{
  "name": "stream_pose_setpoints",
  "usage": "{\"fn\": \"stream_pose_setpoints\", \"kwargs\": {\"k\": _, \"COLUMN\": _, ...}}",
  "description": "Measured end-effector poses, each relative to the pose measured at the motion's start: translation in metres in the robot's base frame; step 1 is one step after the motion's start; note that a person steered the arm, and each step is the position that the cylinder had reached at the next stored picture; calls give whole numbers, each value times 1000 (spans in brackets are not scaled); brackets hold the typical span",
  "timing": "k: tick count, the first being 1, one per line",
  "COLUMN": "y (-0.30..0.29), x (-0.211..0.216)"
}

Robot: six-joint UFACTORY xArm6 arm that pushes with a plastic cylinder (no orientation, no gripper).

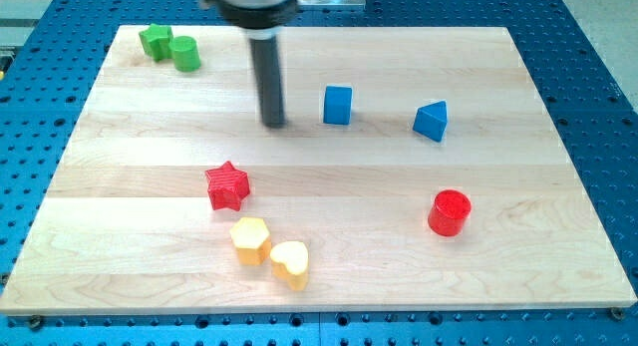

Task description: Push the blue cube slightly to the right

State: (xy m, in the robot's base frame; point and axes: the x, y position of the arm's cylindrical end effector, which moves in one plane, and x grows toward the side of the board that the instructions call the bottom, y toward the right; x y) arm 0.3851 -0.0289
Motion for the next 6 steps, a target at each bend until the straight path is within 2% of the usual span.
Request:
{"fn": "stream_pose_setpoints", "kwargs": {"k": 1, "y": 43, "x": 4}}
{"fn": "stream_pose_setpoints", "kwargs": {"k": 2, "y": 9, "x": 6}}
{"fn": "stream_pose_setpoints", "kwargs": {"k": 4, "y": -109, "x": -6}}
{"fn": "stream_pose_setpoints", "kwargs": {"k": 6, "y": -113, "x": -6}}
